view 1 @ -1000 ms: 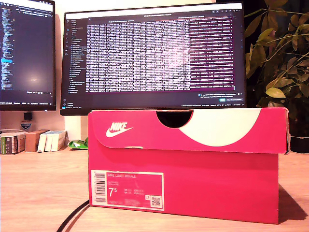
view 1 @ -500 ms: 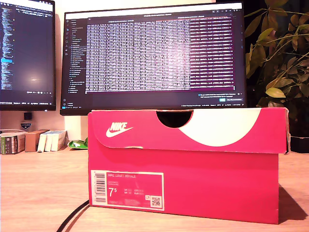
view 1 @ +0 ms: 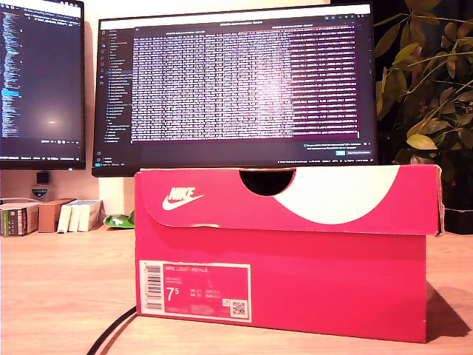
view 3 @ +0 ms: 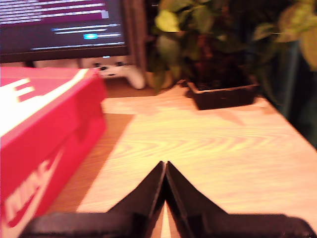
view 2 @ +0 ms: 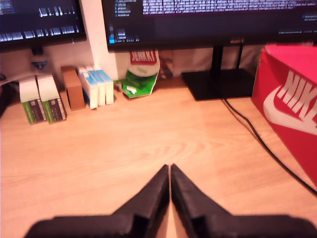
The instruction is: Close the red shoebox by pushing the lid with your left arm and holding the box in place with your right arm
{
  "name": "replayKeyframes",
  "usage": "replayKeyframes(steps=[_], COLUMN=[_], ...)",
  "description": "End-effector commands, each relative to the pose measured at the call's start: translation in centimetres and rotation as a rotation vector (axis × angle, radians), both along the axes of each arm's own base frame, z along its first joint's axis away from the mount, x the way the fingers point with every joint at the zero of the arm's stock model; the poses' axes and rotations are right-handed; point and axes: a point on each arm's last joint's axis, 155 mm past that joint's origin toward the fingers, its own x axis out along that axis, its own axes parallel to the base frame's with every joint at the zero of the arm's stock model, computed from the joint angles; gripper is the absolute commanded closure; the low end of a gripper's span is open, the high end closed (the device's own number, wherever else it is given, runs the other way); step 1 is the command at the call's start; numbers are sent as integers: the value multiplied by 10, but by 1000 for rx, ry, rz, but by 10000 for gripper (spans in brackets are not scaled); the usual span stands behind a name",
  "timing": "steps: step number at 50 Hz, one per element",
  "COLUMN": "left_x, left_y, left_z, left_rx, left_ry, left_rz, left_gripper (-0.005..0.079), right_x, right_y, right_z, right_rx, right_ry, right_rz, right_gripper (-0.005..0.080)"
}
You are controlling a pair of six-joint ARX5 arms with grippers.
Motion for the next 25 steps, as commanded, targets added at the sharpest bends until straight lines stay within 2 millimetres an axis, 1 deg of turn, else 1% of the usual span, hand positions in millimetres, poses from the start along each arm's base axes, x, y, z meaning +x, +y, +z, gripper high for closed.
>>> replayKeyframes(steps=[1, 10, 25], left_x=[0, 0, 1], left_y=[1, 1, 7], left_z=[-18, -18, -18], left_rx=[-1, -1, -1], left_ry=[39, 39, 39], left_rz=[3, 3, 30], left_gripper=[761, 761, 761], right_x=[0, 0, 0], right_y=[-4, -10, -10], right_z=[-4, -4, -4], right_rx=[2, 2, 2], right_ry=[-1, -1, -1], right_rz=[-15, -42, -42], right_gripper=[764, 764, 764])
